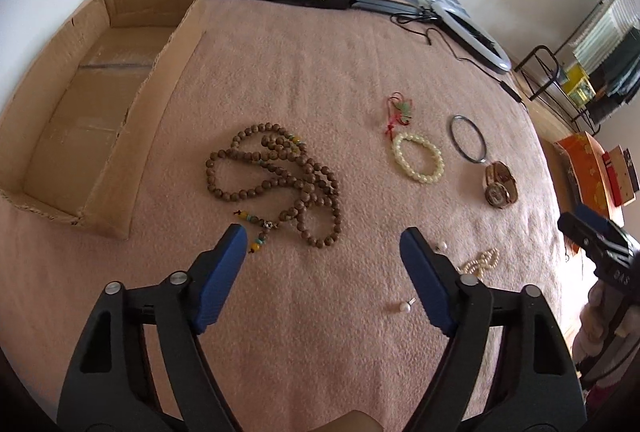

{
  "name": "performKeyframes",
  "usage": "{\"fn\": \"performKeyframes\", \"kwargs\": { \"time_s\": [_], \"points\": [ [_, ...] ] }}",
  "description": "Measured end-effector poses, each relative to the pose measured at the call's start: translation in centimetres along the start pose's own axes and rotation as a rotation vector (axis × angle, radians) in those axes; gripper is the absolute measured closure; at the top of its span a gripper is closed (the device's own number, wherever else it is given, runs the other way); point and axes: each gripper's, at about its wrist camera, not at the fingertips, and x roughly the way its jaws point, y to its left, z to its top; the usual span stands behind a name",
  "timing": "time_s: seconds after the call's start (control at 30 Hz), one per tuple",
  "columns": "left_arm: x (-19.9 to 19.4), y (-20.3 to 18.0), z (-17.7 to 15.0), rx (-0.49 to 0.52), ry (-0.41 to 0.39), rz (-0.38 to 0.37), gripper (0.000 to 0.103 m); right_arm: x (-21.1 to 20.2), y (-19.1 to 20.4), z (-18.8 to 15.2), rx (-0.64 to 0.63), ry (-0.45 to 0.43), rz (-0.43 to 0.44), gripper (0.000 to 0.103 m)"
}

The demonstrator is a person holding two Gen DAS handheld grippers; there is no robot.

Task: Organize jewelry
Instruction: 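Lower the left tool onto the brown prayer beads and close it while the right tool grasps the leather watch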

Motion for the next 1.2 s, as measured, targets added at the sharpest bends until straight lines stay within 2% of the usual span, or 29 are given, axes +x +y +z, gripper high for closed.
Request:
{"fn": "performKeyframes", "kwargs": {
  "time_s": [0.07, 0.3, 0.47, 0.57, 0.83, 0.97, 1.0, 1.1, 1.17, 1.2],
  "points": [
    [0.8, 0.4, 0.6, -0.017, 0.011, 0.009, 0.026, 0.7, -0.1, 0.2, 0.008, 0.022, 0.032, 0.011],
    [3.8, 2.1, 1.9, -0.095, 0.064, 0.050, 0.026, 3.3, 0.3, 0.9, 0.015, 0.090, 0.093, 0.020],
    [5.7, 2.7, 2.7, -0.128, 0.098, 0.072, 0.026, 4.9, 0.3, 1.3, 0.020, 0.126, 0.101, 0.026],
    [6.4, 2.3, 3.2, -0.112, 0.094, 0.099, 0.026, 5.8, 0.6, 1.7, 0.013, 0.142, 0.101, 0.027],
    [8.2, 0.9, 4.3, -0.017, 0.072, 0.241, 0.026, 7.9, 1.5, 2.5, -0.011, 0.173, 0.088, 0.032],
    [8.6, 1.1, 4.4, -0.006, 0.061, 0.243, 0.027, 8.9, 1.8, 2.7, -0.031, 0.191, 0.074, 0.036],
    [8.6, 1.1, 4.3, -0.002, 0.058, 0.241, 0.028, 9.1, 1.9, 2.7, -0.034, 0.195, 0.069, 0.036],
    [8.5, 0.9, 4.3, 0.026, 0.045, 0.225, 0.045, 9.8, 1.9, 2.9, -0.046, 0.203, 0.050, 0.039],
    [8.3, 0.7, 4.3, 0.042, 0.043, 0.210, 0.063, 10.4, 2.0, 3.0, -0.048, 0.217, 0.043, 0.043],
    [8.3, 0.6, 4.4, 0.044, 0.044, 0.202, 0.068, 10.7, 2.1, 2.9, -0.051, 0.224, 0.040, 0.044]
  ]
}}
